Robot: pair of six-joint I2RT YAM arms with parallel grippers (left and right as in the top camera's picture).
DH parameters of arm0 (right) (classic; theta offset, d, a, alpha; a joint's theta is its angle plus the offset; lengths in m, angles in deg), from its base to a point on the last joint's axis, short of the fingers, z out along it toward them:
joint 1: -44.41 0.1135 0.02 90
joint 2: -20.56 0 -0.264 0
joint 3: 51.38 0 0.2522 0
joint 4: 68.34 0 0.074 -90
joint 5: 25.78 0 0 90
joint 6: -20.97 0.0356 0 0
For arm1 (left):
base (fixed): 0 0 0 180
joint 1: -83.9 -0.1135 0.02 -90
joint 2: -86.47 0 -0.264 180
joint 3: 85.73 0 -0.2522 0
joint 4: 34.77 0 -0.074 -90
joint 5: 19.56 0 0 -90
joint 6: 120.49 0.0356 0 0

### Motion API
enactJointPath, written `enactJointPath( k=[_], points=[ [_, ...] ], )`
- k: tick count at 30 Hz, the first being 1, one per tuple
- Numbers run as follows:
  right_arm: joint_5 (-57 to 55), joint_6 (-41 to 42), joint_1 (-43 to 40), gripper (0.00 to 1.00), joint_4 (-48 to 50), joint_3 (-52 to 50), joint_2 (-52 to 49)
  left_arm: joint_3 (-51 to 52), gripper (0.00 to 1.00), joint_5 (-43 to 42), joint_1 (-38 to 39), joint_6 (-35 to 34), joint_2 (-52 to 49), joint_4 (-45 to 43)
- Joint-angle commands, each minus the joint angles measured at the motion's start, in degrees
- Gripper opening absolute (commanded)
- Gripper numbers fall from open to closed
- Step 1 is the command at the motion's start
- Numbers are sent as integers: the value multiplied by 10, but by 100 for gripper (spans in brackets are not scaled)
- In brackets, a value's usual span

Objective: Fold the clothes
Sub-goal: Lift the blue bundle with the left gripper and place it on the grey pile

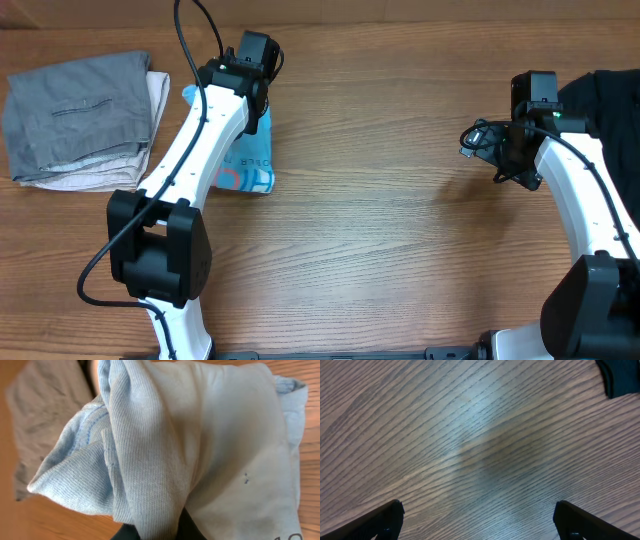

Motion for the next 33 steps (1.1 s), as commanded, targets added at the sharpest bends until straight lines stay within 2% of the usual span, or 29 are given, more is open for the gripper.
enactJointPath(
  k=[1,8,15,26,28,33],
  points=[
    [-8,-1,1,100,3,3,5,-44,4,48,-22,54,0,0],
    [-8,-1,1,100,3,3,5,-103,4,48,-67,107,0,-9],
    [-8,-1,1,100,3,3,5,-160,4,46,-115,112,0,-3],
    [-8,-1,1,100,3,3,5,-163,4,9,-184,147,0,-69],
    [-7,-1,1,100,3,3,5,-163,4,-22,-203,174,0,-91],
    [-7,-1,1,100,3,3,5,-163,4,-50,-240,176,-1,-114]
  ],
)
